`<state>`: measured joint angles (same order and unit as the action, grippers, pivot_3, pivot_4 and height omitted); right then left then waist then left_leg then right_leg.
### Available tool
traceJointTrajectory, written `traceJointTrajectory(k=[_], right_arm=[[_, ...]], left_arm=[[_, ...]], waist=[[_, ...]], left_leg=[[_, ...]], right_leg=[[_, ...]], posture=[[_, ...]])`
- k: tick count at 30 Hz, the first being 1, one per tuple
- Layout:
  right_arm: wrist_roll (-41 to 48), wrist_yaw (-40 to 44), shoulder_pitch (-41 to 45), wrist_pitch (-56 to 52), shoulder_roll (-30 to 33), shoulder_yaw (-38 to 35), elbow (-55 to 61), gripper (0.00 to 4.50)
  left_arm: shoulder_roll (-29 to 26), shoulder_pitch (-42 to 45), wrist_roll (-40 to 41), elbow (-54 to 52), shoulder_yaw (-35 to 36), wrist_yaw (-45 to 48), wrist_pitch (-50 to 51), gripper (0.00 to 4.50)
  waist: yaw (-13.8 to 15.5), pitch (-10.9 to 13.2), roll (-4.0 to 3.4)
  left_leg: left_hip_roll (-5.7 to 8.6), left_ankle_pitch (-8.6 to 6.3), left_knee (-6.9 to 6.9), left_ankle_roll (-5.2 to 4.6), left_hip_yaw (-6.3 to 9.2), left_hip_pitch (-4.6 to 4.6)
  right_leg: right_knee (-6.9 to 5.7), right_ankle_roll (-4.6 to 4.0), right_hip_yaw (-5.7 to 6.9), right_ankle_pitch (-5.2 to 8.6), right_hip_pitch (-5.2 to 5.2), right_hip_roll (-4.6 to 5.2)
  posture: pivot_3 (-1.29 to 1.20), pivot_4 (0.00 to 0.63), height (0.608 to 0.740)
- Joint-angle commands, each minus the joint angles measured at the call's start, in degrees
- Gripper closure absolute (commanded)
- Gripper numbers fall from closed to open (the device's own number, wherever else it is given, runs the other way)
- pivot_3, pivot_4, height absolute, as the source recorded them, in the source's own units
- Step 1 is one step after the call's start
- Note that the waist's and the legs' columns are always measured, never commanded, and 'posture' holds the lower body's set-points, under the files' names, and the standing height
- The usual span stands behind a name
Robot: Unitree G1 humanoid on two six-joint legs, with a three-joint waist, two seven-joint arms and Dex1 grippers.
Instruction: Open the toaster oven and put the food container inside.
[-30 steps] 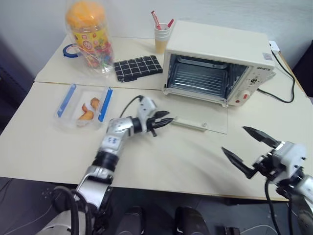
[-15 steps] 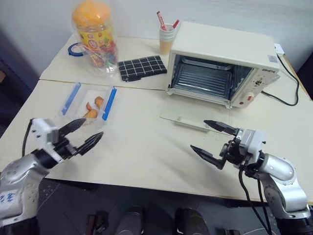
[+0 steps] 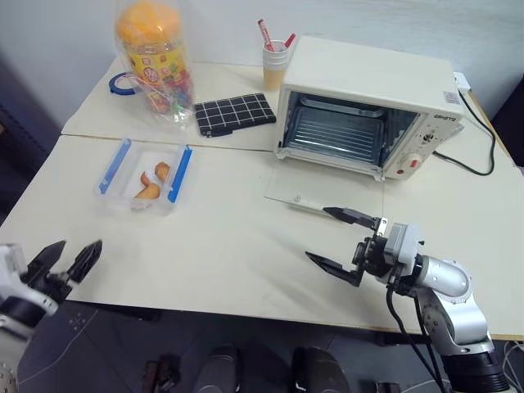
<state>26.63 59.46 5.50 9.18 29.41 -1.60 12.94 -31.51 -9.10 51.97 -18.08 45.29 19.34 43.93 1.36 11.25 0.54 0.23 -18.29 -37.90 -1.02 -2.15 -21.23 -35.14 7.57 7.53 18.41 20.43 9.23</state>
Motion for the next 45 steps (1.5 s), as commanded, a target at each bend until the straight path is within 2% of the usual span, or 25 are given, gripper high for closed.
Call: traceJointTrajectory(k=[1,3,5,8,11,19,26,29,33,37,42,45], right_arm=[[1.88,2.26,0.54,1.11,1.21,-1.14,0.87,0.0],[2.24,3.42,0.75,0.83,1.82,-1.37,0.32,0.0],[2.35,4.47,0.95,0.97,2.2,-1.39,-0.71,0.0],[2.34,4.91,1.08,1.0,1.97,-1.23,-1.19,0.0],[2.26,4.87,0.68,0.73,1.68,-0.95,-0.72,0.0],[2.09,3.85,-2.35,0.54,1.9,-1.25,1.94,0.0],[2.11,2.66,-4.85,-0.21,2.43,-1.85,4.25,0.0],[1.87,1.97,-5.5,-0.38,2.39,-2.05,4.9,0.0],[1.62,1.27,-6.42,-0.29,2.47,-2.17,5.54,0.0],[1.26,0.6,-6.67,-0.08,2.52,-2.32,5.58,0.0],[1.44,0.68,-6.19,-0.19,3.11,-2.7,5.11,0.0],[1.69,0.69,-6.03,-0.31,3.66,-3.09,4.94,0.0]], left_arm=[[-3.57,4.86,17.7,-2.56,3.12,-16.78,13.14,0.01],[-4.23,9.96,26.65,-0.91,2.39,-31.42,15.23,0.01],[-4.05,15.53,31.84,0.88,0.46,-47.98,14.73,0.01],[-2.95,21.4,39.83,2.65,-3.2,-65.92,10.86,0.01],[-2.54,26.14,44.99,4.62,-7.49,-76.81,7.79,0.01],[-4.89,35.07,50.51,14.19,-17.24,-85.98,6.87,0.01],[-6.01,37.66,49.5,18.34,-20.72,-86.99,6.69,0.01],[-7.68,38.18,48.39,19.88,-21.84,-86.27,7.99,0.62],[-10.3,39.04,44.29,21.59,-21.67,-85.02,7.91,1.82],[-11.32,39.33,45.4,23.3,-21.83,-83.6,9.98,2.98],[-13.27,40.15,42.42,26.5,-21.89,-80.21,12.56,4.34],[-15.21,41.15,38.59,27.54,-22.23,-75.69,14.06,4.46]], waist=[[-0.08,0.0,0.0],[-0.23,0.0,-0.01],[-0.17,0.0,0.01],[-0.23,-0.01,0.01],[0.02,-0.02,0.04],[0.08,-0.02,0.04],[0.03,-0.02,0.04],[0.06,-0.02,0.04],[-0.02,-0.02,0.04],[0.05,-0.02,0.04],[-0.13,-0.02,0.04],[-0.08,-0.02,0.04]], left_leg=[[0.0,0.0,-0.01,0.0,-0.01,0.01],[0.01,0.0,-0.02,0.01,-0.01,0.03],[0.01,0.01,-0.03,0.02,-0.01,0.05],[0.02,0.02,-0.04,0.04,-0.04,0.07],[0.03,0.02,-0.08,0.04,-0.04,0.04],[0.02,0.03,-0.15,0.07,-0.1,0.03],[-0.12,0.01,-0.16,0.18,-0.19,0.06],[-0.14,0.02,-0.19,0.2,-0.19,0.05],[-0.14,0.0,-0.17,0.24,-0.21,0.06],[-0.17,-0.01,-0.16,0.26,-0.27,0.06],[-0.17,-0.01,-0.15,0.27,-0.3,0.06],[-0.16,0.0,-0.15,0.29,-0.35,0.06]], right_leg=[[-0.02,0.0,-0.02,0.0,0.0,-0.01],[0.0,0.0,-0.08,0.0,-0.01,-0.02],[-0.02,0.0,-0.09,0.0,-0.02,-0.02],[-0.03,0.0,-0.13,0.0,-0.03,-0.07],[-0.01,0.0,-0.13,0.0,-0.03,-0.1],[0.02,0.0,-0.14,0.0,-0.02,-0.25],[0.02,0.0,-0.14,0.0,0.03,-0.45],[0.02,0.0,-0.21,0.0,0.03,-0.54],[0.03,0.0,-0.22,0.0,0.04,-0.57],[0.02,0.0,-0.26,0.0,0.09,-0.59],[0.01,0.0,-0.29,0.0,0.12,-0.61],[-0.03,-0.01,-0.31,0.0,0.16,-0.65]], posture=[[0.0,0.15,0.74],[0.0,0.15,0.74],[0.0,0.15,0.74],[0.0,0.15,0.74],[0.0,0.15,0.74],[0.0,0.15,0.74],[0.0,0.15,0.74],[0.0,0.15,0.74],[0.0,0.15,0.74],[0.0,0.15,0.74],[0.0,0.15,0.74],[0.0,0.15,0.74]])
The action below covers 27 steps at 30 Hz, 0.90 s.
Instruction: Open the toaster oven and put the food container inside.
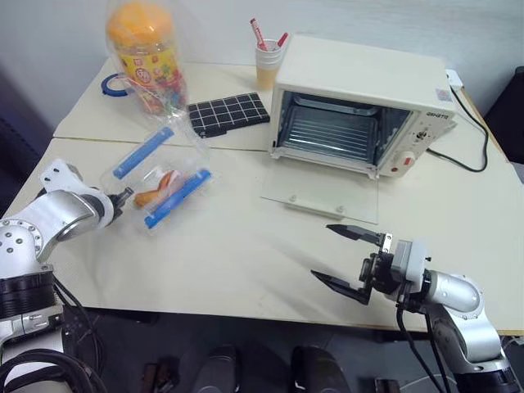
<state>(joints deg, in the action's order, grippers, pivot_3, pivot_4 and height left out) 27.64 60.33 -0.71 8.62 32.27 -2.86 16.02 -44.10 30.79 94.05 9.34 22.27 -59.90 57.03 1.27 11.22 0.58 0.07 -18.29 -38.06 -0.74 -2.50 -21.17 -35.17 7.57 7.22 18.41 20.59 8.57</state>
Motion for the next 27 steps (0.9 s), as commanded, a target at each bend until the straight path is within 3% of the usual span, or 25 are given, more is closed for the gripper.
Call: traceJointTrajectory(k=[1,4,7,13,21,27], right_arm=[[0.83,-0.38,-0.06,0.08,1.12,-2.17,2.09,0.0],[1.24,-0.98,-1.12,-0.46,1.87,-3.21,3.02,0.0],[1.41,-2.11,-3.59,-1.03,2.7,-5.68,4.28,0.0],[0.64,-5.89,-7.43,-2.03,3.34,-10.57,5.97,0.0],[0.57,-12.13,-15.66,-4.06,2.66,-17.42,12.66,0.0],[0.07,-15.68,-21.49,-4.72,0.76,-18.78,18.27,0.0]], left_arm=[[-4.03,1.91,-5.75,0.06,0.27,6.76,1.66,4.46],[-8.05,3.73,-11.69,-0.71,-2.23,16.28,4.62,4.46],[-9.5,8.45,-12.16,-0.63,-3.87,22.45,9.52,4.46],[-7.23,18.67,-15.07,-0.46,-9.51,32.98,19.12,4.46],[6.51,32.8,-31.4,4.58,-24.88,50.79,21.26,4.46],[17.83,40.63,-44.66,13.63,-29.93,59.69,15.61,4.46]], waist=[[0.0,0.0,0.0],[0.07,0.01,0.01],[0.37,0.03,0.04],[0.91,0.05,0.09],[1.16,0.07,0.1],[1.31,0.1,0.15]], left_leg=[[0.03,0.0,0.0,0.0,-0.02,0.0],[0.06,-0.01,0.01,0.02,-0.08,-0.06],[0.03,-0.01,0.04,0.03,-0.12,-0.07],[0.05,-0.01,0.01,0.01,-0.07,-0.13],[0.19,0.0,0.03,0.03,-0.18,-0.11],[0.17,0.0,0.06,0.03,-0.3,-0.13]], right_leg=[[-0.01,0.0,0.0,0.0,0.01,-0.01],[-0.01,-0.01,-0.02,0.01,0.09,-0.02],[0.02,-0.02,-0.05,0.01,0.1,-0.01],[0.08,0.0,-0.35,0.0,0.08,-0.01],[0.06,0.0,-0.41,0.01,0.11,-0.12],[0.07,0.0,-0.48,0.01,0.18,-0.16]], posture=[[0.0,0.15,0.74],[0.0,0.15,0.74],[0.0,0.15,0.74],[0.0,0.15,0.74],[0.0,0.15,0.74],[0.0,0.15,0.74]])
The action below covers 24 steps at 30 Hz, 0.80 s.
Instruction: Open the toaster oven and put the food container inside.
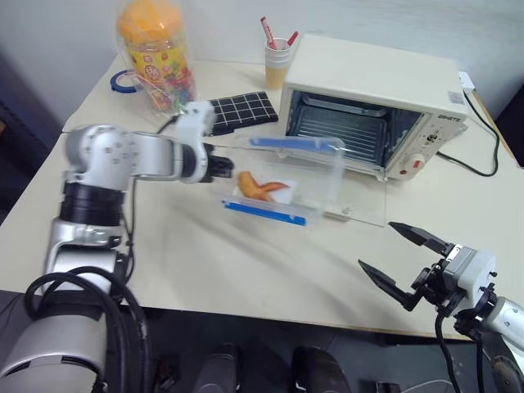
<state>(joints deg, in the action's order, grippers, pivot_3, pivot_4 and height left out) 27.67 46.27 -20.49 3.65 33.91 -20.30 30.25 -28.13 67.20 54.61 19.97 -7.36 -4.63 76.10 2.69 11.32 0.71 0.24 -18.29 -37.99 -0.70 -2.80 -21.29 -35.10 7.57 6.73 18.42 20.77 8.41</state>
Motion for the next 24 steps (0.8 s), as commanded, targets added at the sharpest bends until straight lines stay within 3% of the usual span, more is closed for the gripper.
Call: traceJointTrajectory(k=[1,7,19,20,24], right_arm=[[-0.11,-2.08,-2.5,0.22,-1.26,-1.27,4.88,0.0],[-1.23,-4.13,-5.03,0.75,-3.09,-0.97,6.83,0.0],[-4.01,-5.48,-8.35,4.4,-7.56,0.25,7.22,0.0],[-4.16,-5.45,-8.63,4.74,-7.79,0.3,7.17,0.0],[-4.4,-5.15,-9.47,5.76,-8.38,0.22,6.8,0.0]], left_arm=[[3.35,5.6,-7.16,4.89,-1.08,6.1,-4.09,4.46],[9.59,11.94,-18.25,14.6,-4.05,15.09,-10.37,4.46],[17.63,15.63,-31.44,27.24,0.06,18.86,-19.58,4.46],[18.17,15.75,-31.64,27.3,0.67,19.39,-19.54,3.76],[18.82,16.01,-33.2,26.11,2.91,19.76,-20.42,2.65]], waist=[[-0.19,0.01,0.01],[-0.56,0.02,0.03],[-1.0,0.03,0.06],[-1.01,0.03,0.06],[-1.07,0.04,0.07]], left_leg=[[-0.01,0.0,0.0,0.0,-0.03,-0.01],[0.0,0.0,0.0,-0.01,-0.21,-0.03],[0.0,0.03,-0.03,-0.06,-0.32,-0.15],[-0.01,0.03,-0.03,-0.06,-0.32,-0.15],[-0.01,0.04,-0.04,-0.07,-0.34,-0.18]], right_leg=[[0.0,0.0,-0.01,0.0,0.02,-0.03],[-0.07,0.0,-0.19,0.0,0.16,-0.02],[-0.31,0.01,-0.29,0.0,0.42,0.03],[-0.32,0.01,-0.3,0.0,0.44,0.03],[-0.35,0.01,-0.33,0.0,0.49,0.04]], posture=[[0.0,0.15,0.74],[0.0,0.15,0.74],[0.0,0.15,0.74],[0.0,0.15,0.74],[0.0,0.15,0.74]])
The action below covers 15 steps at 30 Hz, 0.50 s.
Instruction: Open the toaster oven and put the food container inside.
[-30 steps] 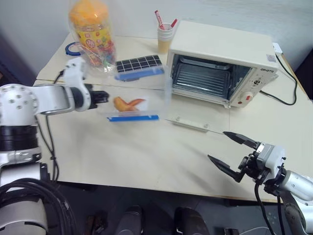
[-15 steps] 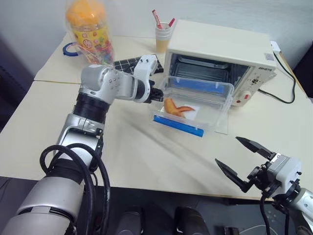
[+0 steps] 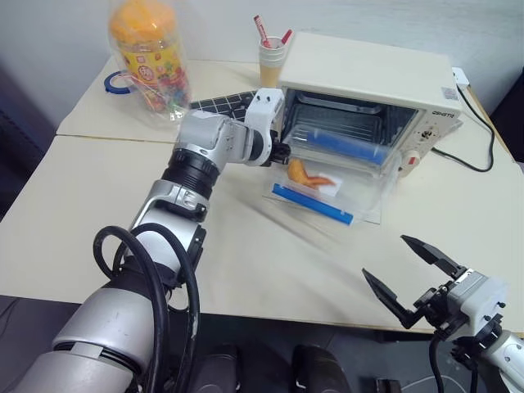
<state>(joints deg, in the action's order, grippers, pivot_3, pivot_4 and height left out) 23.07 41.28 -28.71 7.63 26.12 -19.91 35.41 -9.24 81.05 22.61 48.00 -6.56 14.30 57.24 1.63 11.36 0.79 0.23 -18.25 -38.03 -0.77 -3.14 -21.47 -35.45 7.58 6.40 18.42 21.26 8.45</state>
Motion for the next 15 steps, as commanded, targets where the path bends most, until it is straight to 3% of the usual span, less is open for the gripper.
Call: traceJointTrajectory(k=[1,2,10,15], right_arm=[[0.26,-0.06,-1.48,1.99,-0.58,-0.28,1.52,0.0],[0.35,0.03,-1.7,2.17,-0.55,-0.4,1.38,0.0],[1.16,0.64,-2.48,2.82,0.25,-1.49,0.35,0.0],[5.36,2.11,-1.5,-2.21,2.93,-0.43,1.78,0.0]], left_arm=[[-0.18,2.25,-1.17,-2.58,2.8,1.53,-1.68,2.31],[-0.35,2.28,-1.09,-3.27,3.58,1.96,-1.75,2.06],[-5.91,-1.39,1.1,-13.59,8.73,9.25,-1.3,2.06],[-15.41,-10.04,1.26,-18.49,7.87,23.55,-6.21,2.06]], waist=[[-0.03,0.0,0.0],[-0.11,0.0,0.0],[-0.31,0.0,0.0],[-0.52,-0.03,-0.06]], left_leg=[[0.0,0.0,0.0,0.0,-0.01,0.0],[-0.01,0.0,0.0,0.0,-0.01,0.0],[-0.09,0.0,0.01,0.0,-0.2,0.02],[-0.12,0.0,0.0,0.0,-0.33,0.14]], right_leg=[[-0.02,0.0,0.0,0.0,0.02,0.0],[-0.04,0.0,-0.01,0.0,0.04,0.0],[-0.18,0.0,-0.21,0.0,0.2,-0.01],[-0.27,0.0,-0.34,0.0,0.19,-0.01]], posture=[[0.0,0.15,0.74],[0.0,0.15,0.74],[0.0,0.15,0.74],[0.0,0.15,0.74]])
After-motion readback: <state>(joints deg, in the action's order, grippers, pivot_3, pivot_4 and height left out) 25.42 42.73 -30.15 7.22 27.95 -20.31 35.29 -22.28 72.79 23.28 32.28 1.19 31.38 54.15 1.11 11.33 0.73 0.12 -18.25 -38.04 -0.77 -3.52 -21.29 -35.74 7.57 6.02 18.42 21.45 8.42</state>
